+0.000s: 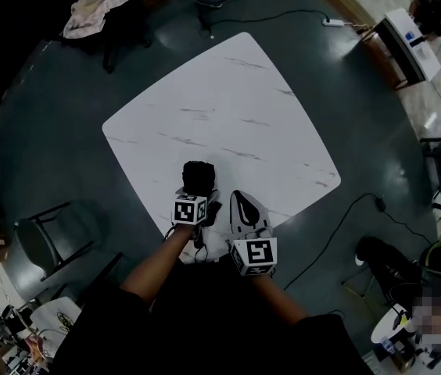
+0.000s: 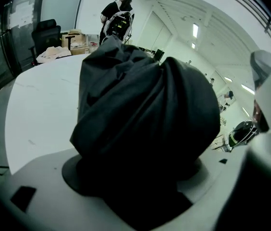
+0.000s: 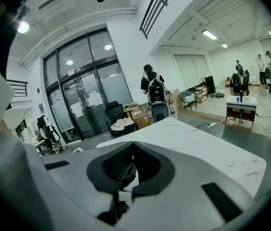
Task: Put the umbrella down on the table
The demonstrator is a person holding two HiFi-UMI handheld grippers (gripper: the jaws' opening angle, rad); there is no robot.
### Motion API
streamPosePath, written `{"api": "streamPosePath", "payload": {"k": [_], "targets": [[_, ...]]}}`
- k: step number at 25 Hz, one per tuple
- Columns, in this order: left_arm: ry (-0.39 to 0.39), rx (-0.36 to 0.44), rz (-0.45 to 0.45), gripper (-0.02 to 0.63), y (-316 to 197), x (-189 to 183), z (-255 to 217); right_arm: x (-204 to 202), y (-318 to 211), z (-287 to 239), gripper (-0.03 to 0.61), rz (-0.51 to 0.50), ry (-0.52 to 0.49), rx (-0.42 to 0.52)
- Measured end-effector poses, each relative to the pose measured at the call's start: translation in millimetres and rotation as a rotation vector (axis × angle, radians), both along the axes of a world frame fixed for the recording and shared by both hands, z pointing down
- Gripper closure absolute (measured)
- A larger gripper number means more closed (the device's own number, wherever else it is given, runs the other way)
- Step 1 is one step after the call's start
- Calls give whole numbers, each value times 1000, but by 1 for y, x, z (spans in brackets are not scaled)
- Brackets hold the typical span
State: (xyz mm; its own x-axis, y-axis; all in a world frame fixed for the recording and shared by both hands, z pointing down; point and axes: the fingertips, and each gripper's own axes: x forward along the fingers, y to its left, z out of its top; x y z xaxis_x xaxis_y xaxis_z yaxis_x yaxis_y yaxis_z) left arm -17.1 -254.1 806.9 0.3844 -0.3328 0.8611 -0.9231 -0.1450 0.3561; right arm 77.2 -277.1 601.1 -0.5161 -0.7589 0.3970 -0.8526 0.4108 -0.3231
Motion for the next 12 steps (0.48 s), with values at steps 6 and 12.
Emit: {"api": "streamPosePath", "payload": {"k": [6, 12], "targets": [[-63, -72, 14, 233, 5, -9, 22, 4, 2, 9, 563, -9, 5, -22], [-65, -67, 49, 232, 6, -5, 25, 6, 4, 14, 563, -1, 12, -38]]}}
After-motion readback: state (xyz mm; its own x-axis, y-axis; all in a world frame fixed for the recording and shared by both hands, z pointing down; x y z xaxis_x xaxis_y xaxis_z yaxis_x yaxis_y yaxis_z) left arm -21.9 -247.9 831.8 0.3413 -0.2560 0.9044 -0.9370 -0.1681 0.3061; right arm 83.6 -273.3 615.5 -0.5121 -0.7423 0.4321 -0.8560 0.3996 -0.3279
